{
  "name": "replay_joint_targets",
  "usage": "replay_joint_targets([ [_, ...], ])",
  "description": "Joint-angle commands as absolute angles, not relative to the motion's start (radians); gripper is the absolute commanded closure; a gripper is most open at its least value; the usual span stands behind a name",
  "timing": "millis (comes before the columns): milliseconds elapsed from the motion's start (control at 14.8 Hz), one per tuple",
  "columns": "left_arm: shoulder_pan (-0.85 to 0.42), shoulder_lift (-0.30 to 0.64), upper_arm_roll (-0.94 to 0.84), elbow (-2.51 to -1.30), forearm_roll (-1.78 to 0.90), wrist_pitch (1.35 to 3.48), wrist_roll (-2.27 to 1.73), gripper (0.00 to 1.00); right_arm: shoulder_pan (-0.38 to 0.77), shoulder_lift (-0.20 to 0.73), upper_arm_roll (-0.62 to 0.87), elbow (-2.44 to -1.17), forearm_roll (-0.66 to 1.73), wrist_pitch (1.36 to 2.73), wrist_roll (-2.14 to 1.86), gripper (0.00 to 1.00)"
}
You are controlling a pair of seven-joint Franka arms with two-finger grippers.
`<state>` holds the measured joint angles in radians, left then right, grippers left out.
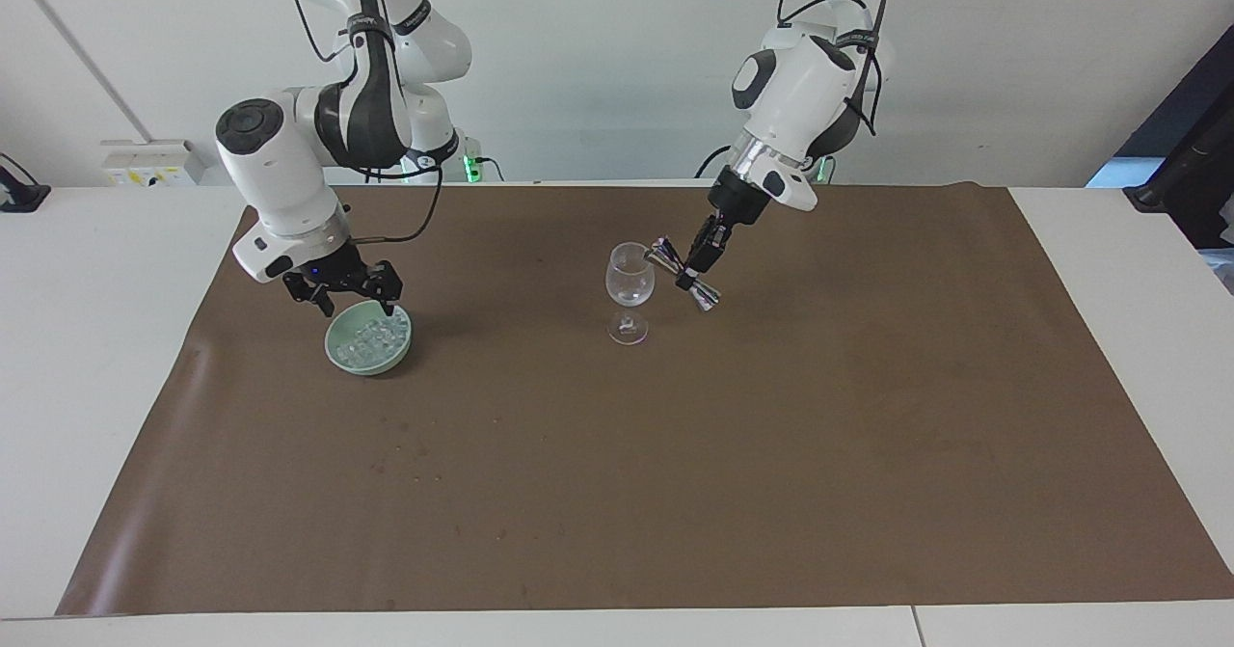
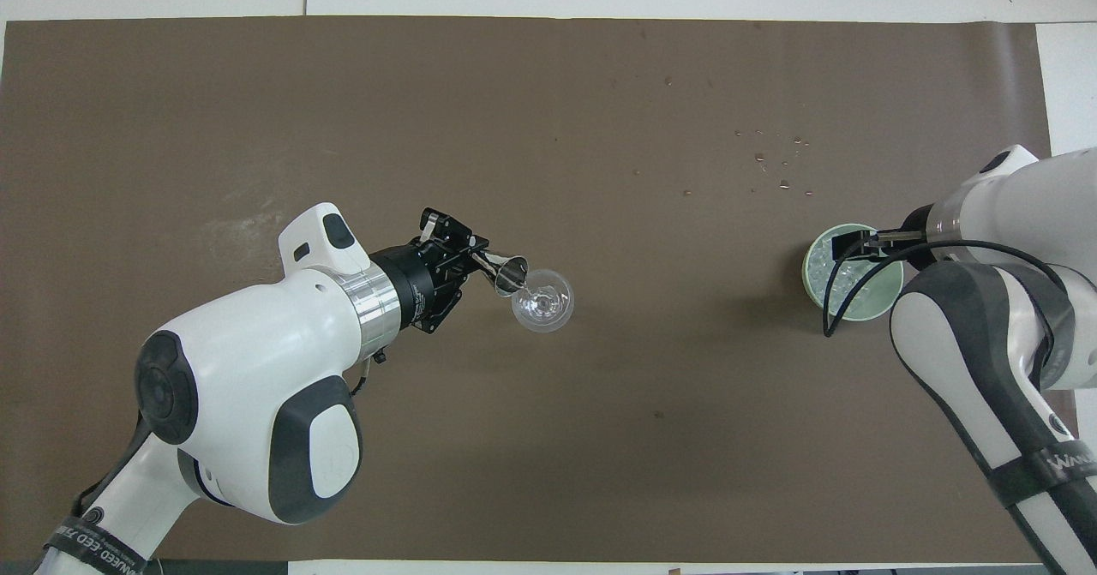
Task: Pour wine and add ice with both arms
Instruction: 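Pour from the bottle with the left gripper while the right gripper grasps the cup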
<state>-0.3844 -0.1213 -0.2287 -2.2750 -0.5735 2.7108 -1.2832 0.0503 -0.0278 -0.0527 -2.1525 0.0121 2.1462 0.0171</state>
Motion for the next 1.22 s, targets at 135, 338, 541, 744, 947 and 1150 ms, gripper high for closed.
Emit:
replay_joint_targets([
  [135, -0.402, -0.11, -0.236, -2.261, -0.497, 2.734, -1.312, 1.0, 0.051, -0.046, -0.052, -2.172, 0.02, 2.143, 0.021, 0.04],
  [338, -0.403, -0.109, -0.238, -2.26, -0.454, 2.747, -1.313, 1.0, 0.051, -0.052, -0.052, -2.187, 0.021, 2.138, 0.021, 0.04],
  [541, -0.408, -0.107, -0.238, -2.26, -0.427, 2.769, -1.313, 1.0, 0.051, -0.045, -0.052, -2.221, 0.021, 2.157, 0.028, 0.09],
  [744, -0.408, -0.101, -0.238, -2.256, -0.373, 2.784, -1.313, 1.0, 0.038, -0.038, -0.054, -2.243, 0.021, 2.194, 0.031, 0.24],
  [947, -0.417, -0.1, -0.238, -2.256, -0.335, 2.786, -1.313, 1.0, 0.044, 0.014, -0.052, -2.24, 0.023, 2.267, 0.052, 0.25],
  [1150, -0.422, -0.101, -0.238, -2.256, -0.281, 2.787, -1.313, 1.0, 0.035, 0.08, -0.052, -2.235, 0.023, 2.321, 0.06, 0.25],
])
